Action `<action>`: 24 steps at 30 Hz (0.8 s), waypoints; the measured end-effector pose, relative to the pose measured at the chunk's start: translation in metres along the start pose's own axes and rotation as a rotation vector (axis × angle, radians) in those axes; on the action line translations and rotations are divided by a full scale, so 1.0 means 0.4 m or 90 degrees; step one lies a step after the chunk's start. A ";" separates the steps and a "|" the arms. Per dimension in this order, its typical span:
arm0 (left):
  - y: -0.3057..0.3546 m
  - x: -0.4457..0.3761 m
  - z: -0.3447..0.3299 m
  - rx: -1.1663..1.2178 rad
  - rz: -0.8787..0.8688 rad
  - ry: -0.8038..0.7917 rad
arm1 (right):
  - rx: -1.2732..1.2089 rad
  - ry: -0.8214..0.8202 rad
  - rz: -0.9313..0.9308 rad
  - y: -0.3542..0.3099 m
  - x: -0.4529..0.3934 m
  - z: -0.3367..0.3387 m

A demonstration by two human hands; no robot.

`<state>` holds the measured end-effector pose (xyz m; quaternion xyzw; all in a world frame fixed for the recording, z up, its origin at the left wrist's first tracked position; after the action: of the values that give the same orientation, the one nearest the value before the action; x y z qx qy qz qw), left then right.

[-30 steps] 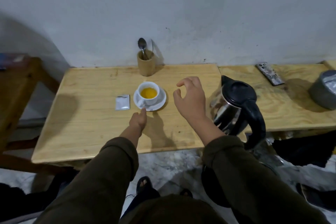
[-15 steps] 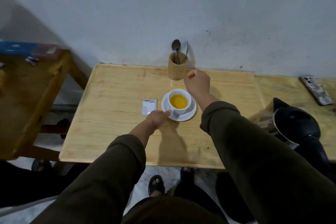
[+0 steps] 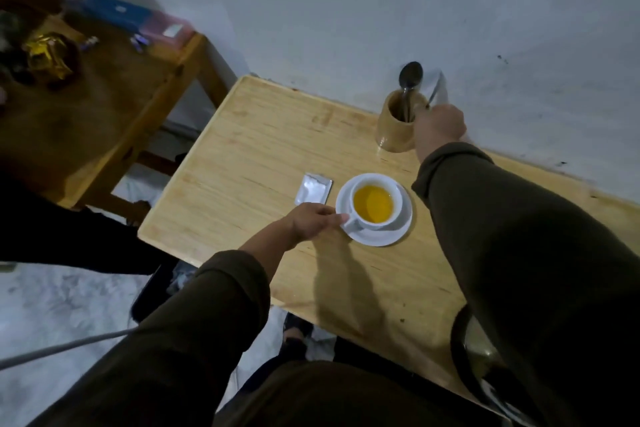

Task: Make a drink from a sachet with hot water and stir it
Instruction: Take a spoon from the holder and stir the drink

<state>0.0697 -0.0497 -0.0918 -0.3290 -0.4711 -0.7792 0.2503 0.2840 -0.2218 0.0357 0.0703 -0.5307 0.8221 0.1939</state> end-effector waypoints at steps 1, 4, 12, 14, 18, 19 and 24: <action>-0.003 0.002 -0.001 0.014 0.007 -0.001 | -0.015 0.007 -0.005 -0.001 -0.011 -0.002; -0.006 0.006 -0.004 0.044 0.031 -0.007 | -0.040 0.036 -0.011 -0.004 -0.027 0.001; -0.001 0.018 -0.008 0.080 0.055 0.000 | -0.135 0.035 -0.030 0.000 -0.034 0.004; 0.001 0.022 -0.009 0.084 0.055 0.001 | -0.152 0.035 -0.008 -0.025 -0.026 0.009; 0.011 0.032 -0.010 0.081 0.050 0.004 | -0.180 0.041 0.092 -0.108 -0.004 0.037; 0.014 0.035 -0.011 0.078 0.049 0.007 | -0.182 0.047 0.125 -0.135 0.009 0.051; 0.027 0.038 -0.010 0.046 0.035 0.020 | -0.212 0.042 0.209 -0.213 0.095 0.115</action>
<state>0.0661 -0.0593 -0.0759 -0.3202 -0.4859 -0.7595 0.2908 0.2786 -0.2231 0.1393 -0.0766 -0.6567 0.7456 0.0836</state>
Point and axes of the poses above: each hand's wrist, its own x-axis away from the middle knuckle, its own z-axis out of the back of the hand, y = z × x, the point moved 10 cm from there along -x, towards the middle knuckle, and after that the axes turned 15 degrees about -x, right-handed, at the moved point
